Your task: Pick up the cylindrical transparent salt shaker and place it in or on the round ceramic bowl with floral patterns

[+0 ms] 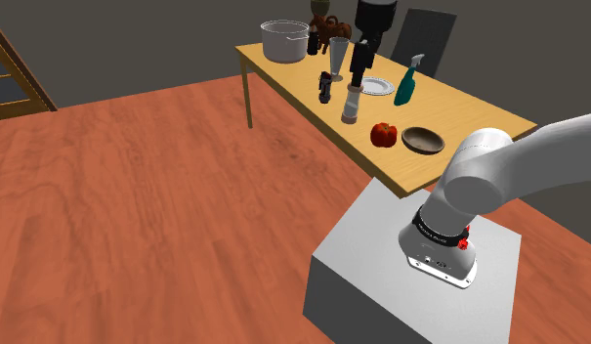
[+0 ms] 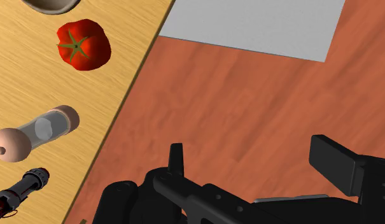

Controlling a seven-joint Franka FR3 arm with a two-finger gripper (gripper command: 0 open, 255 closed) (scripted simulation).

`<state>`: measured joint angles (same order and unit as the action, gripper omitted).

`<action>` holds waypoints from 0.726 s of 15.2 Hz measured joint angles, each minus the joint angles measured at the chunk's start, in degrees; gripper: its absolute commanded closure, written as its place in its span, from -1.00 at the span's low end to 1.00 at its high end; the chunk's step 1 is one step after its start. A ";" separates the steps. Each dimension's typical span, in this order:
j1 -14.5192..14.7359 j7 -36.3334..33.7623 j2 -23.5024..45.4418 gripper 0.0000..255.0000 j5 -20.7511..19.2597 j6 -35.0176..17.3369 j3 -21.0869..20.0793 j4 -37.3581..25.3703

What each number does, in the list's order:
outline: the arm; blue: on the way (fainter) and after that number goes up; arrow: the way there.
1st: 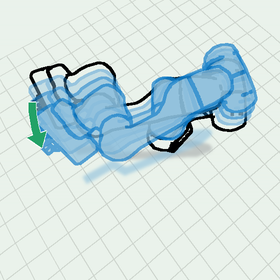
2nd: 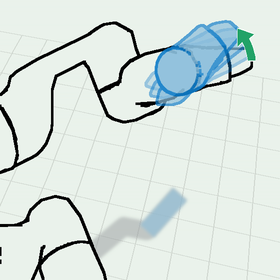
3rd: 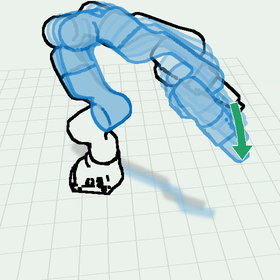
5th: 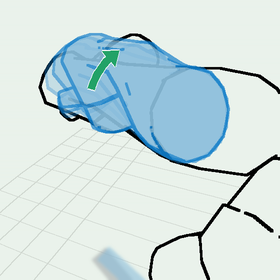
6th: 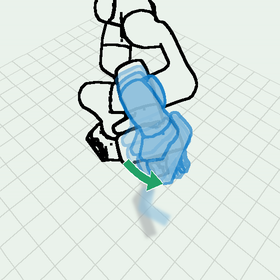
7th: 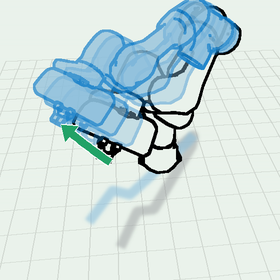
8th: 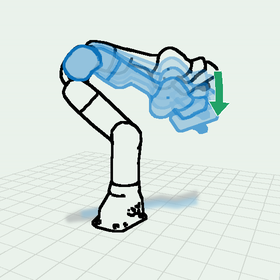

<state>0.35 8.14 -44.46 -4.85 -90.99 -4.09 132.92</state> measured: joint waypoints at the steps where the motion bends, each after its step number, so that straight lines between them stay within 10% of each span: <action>1: 0.00 0.00 0.00 -1.00 0.00 0.00 0.00 0.00; 11: -3.27 10.71 4.57 -1.00 -6.74 -12.39 10.24 5.17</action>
<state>-2.92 18.86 -39.89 -11.59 -103.38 6.15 138.09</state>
